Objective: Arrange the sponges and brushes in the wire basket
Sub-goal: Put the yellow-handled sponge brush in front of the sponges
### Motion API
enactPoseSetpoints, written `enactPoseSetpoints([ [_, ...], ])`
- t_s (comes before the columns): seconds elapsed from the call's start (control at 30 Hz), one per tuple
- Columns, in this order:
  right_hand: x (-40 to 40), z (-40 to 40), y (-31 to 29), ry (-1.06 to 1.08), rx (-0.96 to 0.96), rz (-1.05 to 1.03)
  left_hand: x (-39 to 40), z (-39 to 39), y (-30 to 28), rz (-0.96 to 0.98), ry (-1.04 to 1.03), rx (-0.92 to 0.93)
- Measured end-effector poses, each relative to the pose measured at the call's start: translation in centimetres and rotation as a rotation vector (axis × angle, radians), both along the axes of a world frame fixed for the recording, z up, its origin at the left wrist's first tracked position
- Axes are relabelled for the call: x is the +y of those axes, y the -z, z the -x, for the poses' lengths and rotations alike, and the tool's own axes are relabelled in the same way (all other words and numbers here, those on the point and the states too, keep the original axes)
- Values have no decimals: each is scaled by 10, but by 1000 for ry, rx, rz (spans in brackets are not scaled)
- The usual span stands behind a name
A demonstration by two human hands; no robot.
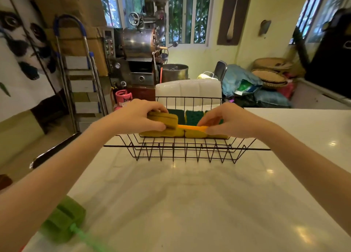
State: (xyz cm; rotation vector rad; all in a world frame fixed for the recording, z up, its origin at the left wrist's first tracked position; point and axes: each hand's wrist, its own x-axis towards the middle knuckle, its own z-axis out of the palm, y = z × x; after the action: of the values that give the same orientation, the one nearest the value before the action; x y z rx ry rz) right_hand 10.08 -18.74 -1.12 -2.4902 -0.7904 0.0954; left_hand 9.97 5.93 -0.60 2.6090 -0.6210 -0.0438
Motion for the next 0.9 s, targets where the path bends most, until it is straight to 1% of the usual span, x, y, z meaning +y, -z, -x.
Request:
enactPoseSetpoints([
  [0.17, 3, -27, 21, 26, -15, 36, 1, -31, 20, -109, -36, 0],
  [0.33, 15, -47, 40, 20, -36, 189, 7, -48, 39, -200, -65, 62],
  [0.47, 24, -54, 47, -5, -13, 274, 6, -54, 48, -325, -62, 27],
  [0.63, 31, -53, 50, -50, 83, 304, 7, -55, 52, -417, -65, -20],
  [0.8, 33, -53, 52, -52, 122, 296, 8, -57, 51, -459, -84, -69],
  [0.9, 35, -53, 51, -79, 139, 334, 9, -57, 54, -465, -85, -83],
])
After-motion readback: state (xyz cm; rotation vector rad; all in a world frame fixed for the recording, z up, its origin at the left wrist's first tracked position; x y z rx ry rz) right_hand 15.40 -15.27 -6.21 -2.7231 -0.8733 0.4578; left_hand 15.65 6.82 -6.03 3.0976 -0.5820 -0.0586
